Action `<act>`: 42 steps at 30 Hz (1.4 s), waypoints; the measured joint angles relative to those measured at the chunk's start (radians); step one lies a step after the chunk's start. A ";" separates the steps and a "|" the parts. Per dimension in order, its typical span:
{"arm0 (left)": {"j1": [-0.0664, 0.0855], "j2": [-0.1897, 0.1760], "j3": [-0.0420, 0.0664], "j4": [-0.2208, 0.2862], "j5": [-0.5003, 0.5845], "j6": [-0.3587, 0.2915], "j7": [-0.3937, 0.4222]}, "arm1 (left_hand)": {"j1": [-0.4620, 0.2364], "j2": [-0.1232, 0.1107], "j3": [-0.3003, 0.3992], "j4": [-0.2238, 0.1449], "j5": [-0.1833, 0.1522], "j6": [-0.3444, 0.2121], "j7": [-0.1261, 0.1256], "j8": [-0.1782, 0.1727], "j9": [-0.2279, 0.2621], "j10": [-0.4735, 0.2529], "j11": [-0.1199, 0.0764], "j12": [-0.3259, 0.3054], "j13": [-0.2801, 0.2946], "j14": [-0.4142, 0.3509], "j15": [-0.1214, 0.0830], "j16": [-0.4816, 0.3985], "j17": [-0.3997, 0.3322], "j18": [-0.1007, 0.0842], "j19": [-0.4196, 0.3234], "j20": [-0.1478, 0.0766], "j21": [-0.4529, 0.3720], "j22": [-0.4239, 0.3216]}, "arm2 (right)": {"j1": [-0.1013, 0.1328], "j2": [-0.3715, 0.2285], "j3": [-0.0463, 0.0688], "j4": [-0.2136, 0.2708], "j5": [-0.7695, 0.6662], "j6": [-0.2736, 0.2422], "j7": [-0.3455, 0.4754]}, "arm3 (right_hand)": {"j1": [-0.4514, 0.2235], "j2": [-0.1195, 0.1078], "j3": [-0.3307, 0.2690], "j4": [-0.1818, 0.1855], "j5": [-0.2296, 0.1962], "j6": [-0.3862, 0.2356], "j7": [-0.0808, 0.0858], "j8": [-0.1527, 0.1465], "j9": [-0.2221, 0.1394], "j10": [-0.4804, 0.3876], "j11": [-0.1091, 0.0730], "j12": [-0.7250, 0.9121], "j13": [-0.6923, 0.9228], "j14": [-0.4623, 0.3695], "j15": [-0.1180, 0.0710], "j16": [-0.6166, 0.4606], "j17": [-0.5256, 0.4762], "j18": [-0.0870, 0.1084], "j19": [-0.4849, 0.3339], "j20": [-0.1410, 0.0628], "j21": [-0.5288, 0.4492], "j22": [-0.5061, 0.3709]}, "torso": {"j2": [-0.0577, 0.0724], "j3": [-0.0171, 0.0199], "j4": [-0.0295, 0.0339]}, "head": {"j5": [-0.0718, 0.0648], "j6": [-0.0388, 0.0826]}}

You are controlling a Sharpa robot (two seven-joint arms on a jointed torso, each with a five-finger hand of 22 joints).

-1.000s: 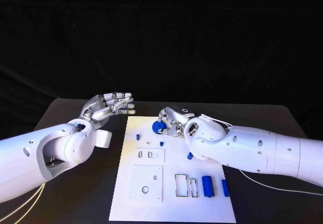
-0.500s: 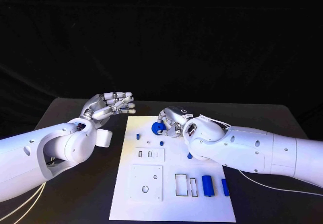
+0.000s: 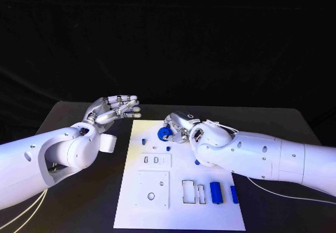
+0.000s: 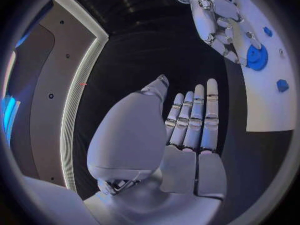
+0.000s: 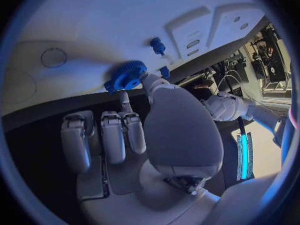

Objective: Assemble the parts on the task board

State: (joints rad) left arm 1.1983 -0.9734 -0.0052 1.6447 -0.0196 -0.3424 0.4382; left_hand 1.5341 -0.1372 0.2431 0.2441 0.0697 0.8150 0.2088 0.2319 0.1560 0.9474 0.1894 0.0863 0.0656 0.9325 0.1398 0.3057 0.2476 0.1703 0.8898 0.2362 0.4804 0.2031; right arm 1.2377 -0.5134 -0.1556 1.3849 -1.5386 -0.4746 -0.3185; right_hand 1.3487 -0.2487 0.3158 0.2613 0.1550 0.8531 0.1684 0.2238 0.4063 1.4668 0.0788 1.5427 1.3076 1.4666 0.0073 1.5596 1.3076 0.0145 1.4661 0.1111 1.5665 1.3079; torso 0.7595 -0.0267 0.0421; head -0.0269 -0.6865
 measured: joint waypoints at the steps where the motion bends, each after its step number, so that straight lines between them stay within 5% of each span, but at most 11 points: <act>1: 0.000 0.000 0.000 0.000 0.000 0.000 0.000 | 0.000 0.000 0.000 0.000 0.000 0.000 0.000 0.000 0.000 0.000 0.000 0.000 0.000 0.000 0.000 0.000 0.000 0.000 0.000 0.000 0.000 0.000 | 0.000 0.000 0.000 0.000 0.001 0.000 0.001 | 0.000 0.000 -0.015 0.003 0.000 0.000 0.000 -0.003 0.000 0.000 0.000 0.000 0.000 0.000 0.000 0.000 0.000 0.000 0.000 0.000 0.000 0.000 | 0.000 0.0000 0.0000 | 0.000 0.000; 8: 0.000 -0.001 0.000 0.000 0.000 0.000 -0.001 | 0.000 0.000 0.000 0.000 0.000 0.000 0.000 0.000 0.000 0.000 0.000 0.000 0.000 0.000 0.000 0.000 0.000 0.000 0.000 0.000 0.000 0.000 | 0.000 -0.003 0.000 0.003 0.008 0.008 0.003 | -0.093 0.048 -0.104 0.029 0.000 0.034 -0.012 -0.003 0.012 0.000 0.000 0.000 0.000 0.000 0.000 0.000 0.000 0.000 0.000 0.000 0.000 0.000 | 0.000 0.0001 -0.0005 | 0.000 0.000; 13: 0.000 -0.002 0.000 0.001 0.000 0.000 -0.001 | 0.000 0.000 0.000 0.000 0.000 0.000 0.000 0.000 0.000 0.000 0.000 0.000 0.000 0.000 0.000 0.000 0.000 0.000 0.000 0.000 0.000 0.000 | -0.001 -0.010 0.000 0.008 0.018 0.019 0.007 | -0.111 0.066 -0.109 0.032 0.000 0.047 -0.018 -0.004 0.015 0.000 0.000 0.002 0.000 0.000 0.000 0.000 0.000 0.000 0.000 0.000 0.000 0.000 | 0.000 0.0005 -0.0015 | 0.001 0.000; 32: 0.000 -0.003 0.000 0.002 0.000 0.000 -0.001 | 0.000 0.000 0.000 0.000 0.000 0.000 0.000 0.000 0.000 0.000 0.000 0.000 0.000 0.000 0.000 0.000 0.001 0.000 -0.004 -0.004 0.000 0.000 | -0.002 -0.031 -0.002 0.014 0.037 0.046 0.006 | -0.129 0.074 -0.113 0.028 0.000 0.056 -0.023 0.001 0.020 -0.003 -0.003 0.004 0.000 0.000 0.000 0.000 0.000 0.000 0.000 0.000 0.000 0.000 | -0.001 0.0008 -0.0006 | 0.002 0.008; 42: 0.000 -0.003 0.000 -0.004 0.000 0.000 -0.001 | 0.000 0.000 0.000 0.000 0.000 0.000 0.000 0.000 0.000 0.000 0.000 0.000 0.000 0.000 0.000 0.000 0.001 0.000 -0.004 -0.004 0.000 0.000 | 0.001 -0.126 -0.002 0.094 0.027 0.022 0.010 | -0.119 0.064 -0.111 0.023 0.000 0.057 -0.024 0.001 0.021 0.001 -0.006 0.008 0.000 0.000 0.000 0.000 0.000 0.000 0.000 0.000 0.000 -0.001 | -0.002 0.0028 -0.0031 | 0.006 0.014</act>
State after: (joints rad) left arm 1.1981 -0.9760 -0.0053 1.6408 -0.0196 -0.3424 0.4370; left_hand 1.5341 -0.1372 0.2431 0.2441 0.0697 0.8150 0.2088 0.2319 0.1560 0.9474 0.1894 0.0863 0.0656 0.9325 0.1398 0.3057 0.2485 0.1704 0.8860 0.2324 0.4801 0.2030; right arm 1.2384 -0.6391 -0.1580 1.4787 -1.5117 -0.4527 -0.3080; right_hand 1.2296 -0.1846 0.2052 0.2848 0.1548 0.9103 0.1439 0.2247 0.4269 1.4676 0.0723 1.5508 1.3073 1.4666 0.0072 1.5596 1.3074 0.0144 1.4661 0.1110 1.5665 1.3073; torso 0.7572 -0.0239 0.0390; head -0.0208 -0.6727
